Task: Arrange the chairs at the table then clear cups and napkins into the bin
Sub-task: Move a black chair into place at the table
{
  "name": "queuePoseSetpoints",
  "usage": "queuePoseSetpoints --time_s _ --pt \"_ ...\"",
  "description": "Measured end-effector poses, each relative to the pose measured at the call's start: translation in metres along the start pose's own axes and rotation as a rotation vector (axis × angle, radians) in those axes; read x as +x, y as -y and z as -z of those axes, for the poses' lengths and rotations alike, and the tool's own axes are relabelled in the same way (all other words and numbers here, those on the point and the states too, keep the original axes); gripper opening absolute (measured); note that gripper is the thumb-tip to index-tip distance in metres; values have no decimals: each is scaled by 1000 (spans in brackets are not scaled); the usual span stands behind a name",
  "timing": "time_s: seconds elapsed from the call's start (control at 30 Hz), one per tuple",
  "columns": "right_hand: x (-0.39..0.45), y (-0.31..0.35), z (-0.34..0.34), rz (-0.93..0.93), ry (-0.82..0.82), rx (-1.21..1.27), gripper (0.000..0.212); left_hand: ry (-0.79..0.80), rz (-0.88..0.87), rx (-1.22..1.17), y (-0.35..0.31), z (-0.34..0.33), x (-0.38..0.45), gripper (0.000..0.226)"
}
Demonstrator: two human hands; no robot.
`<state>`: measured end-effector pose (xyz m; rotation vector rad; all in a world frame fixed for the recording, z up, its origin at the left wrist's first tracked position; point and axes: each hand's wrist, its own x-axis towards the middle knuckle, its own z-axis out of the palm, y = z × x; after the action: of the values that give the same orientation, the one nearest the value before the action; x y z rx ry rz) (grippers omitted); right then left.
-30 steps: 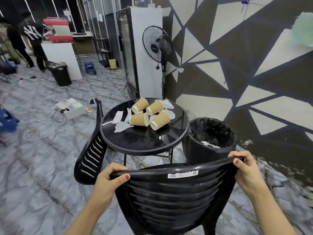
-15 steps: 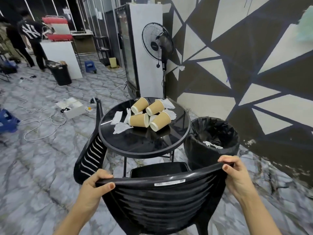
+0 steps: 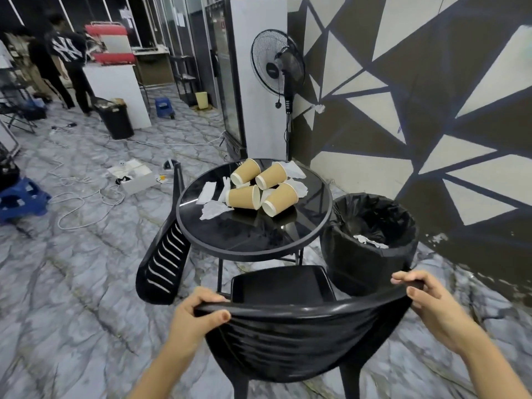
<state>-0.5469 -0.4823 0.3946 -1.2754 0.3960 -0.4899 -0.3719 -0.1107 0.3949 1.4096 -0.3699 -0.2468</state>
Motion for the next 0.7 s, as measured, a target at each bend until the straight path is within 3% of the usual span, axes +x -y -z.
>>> queuePoseSetpoints --time_s 0.07,0.13,0.23,0.33,0.43,0.5,0.53,0.6,0.7 --pt "-13 -9 -15 13 -4 -6 40 19 -6 40 -4 17 14 57" --pt "-27 -18 -37 12 -28 8 17 28 5 53 -9 34 30 59" --pt "-36 -34 -47 48 -77 -8 55 68 83 36 -10 51 34 62" --pt "-29 -30 -49 66 -62 19 49 56 127 17 0 55 15 62" --pt "-16 -23 -50 76 11 34 24 -20 146 -25 11 52 -4 62" --pt "-8 -22 -44 78 28 1 48 -41 164 -44 16 43 -13 63" --pt "-4 -21 -39 71 29 -1 49 -48 170 -46 18 36 -18 63" --pt "-2 -9 -30 18 49 -5 23 -55 161 -16 20 19 -22 63" --pt "5 -6 -4 -73 48 -128 35 -44 159 -13 21 4 -20 64"
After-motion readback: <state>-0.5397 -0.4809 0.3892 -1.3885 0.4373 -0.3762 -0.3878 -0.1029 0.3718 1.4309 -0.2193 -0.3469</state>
